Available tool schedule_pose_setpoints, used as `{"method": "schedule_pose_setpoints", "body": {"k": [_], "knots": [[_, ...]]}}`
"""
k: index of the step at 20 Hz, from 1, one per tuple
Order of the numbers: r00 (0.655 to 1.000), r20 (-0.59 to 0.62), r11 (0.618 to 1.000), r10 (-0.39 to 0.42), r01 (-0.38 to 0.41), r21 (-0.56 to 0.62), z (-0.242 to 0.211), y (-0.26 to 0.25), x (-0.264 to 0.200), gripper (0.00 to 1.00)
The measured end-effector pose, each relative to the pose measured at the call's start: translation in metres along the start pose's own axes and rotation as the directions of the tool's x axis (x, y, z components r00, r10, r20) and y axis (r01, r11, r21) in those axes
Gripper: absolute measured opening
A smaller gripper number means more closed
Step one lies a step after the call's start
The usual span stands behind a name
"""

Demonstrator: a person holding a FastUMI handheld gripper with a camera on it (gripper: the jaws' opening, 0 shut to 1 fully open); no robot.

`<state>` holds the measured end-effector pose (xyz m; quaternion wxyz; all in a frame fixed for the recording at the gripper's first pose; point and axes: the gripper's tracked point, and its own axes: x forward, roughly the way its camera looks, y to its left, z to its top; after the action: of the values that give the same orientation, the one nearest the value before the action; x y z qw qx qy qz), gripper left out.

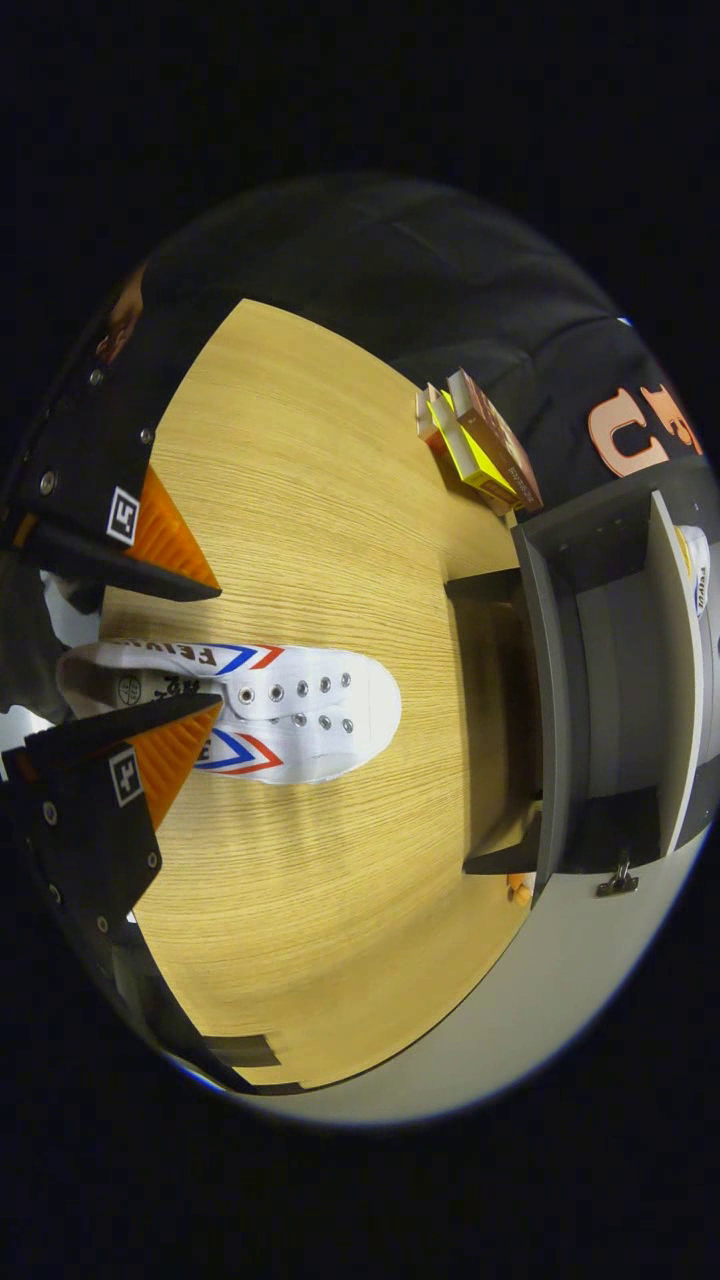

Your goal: Open the shoe cabinet door, grab the shoes and put them into the shoe cabinet, then close the shoe cabinet door.

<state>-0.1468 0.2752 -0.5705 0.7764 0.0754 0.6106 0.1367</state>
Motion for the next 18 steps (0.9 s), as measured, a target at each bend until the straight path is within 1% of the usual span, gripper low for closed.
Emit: {"method": "schedule_pose_setpoints", "body": {"k": [3,6,7,8,9,10,12,14,16,18], "knots": [[0.998,0.020,0.998,-0.056,0.056,0.002,-0.004,-0.004,0.013,0.51],[0.988,0.088,0.992,-0.126,0.128,-0.008,-0.003,-0.013,0.019,0.34],[0.986,0.096,0.990,-0.137,0.138,-0.003,-0.002,-0.013,0.021,0.29],[0.986,0.093,0.990,-0.139,0.139,0.015,-0.004,-0.011,0.021,0.21],[0.988,0.084,0.991,-0.129,0.126,0.046,-0.004,-0.008,0.020,0.18],[0.989,0.074,0.989,-0.129,0.123,0.086,-0.006,-0.008,0.023,0.10],[0.988,0.057,0.984,-0.145,0.137,0.117,-0.003,-0.008,0.021,0.01],[0.986,0.033,0.982,-0.161,0.157,0.102,0.000,-0.008,0.016,0.00],[0.983,0.063,0.981,-0.175,0.169,0.091,0.023,-0.008,0.007,0.00],[0.981,0.091,0.982,-0.169,0.160,0.105,0.043,-0.007,-0.004,0.00]]}}
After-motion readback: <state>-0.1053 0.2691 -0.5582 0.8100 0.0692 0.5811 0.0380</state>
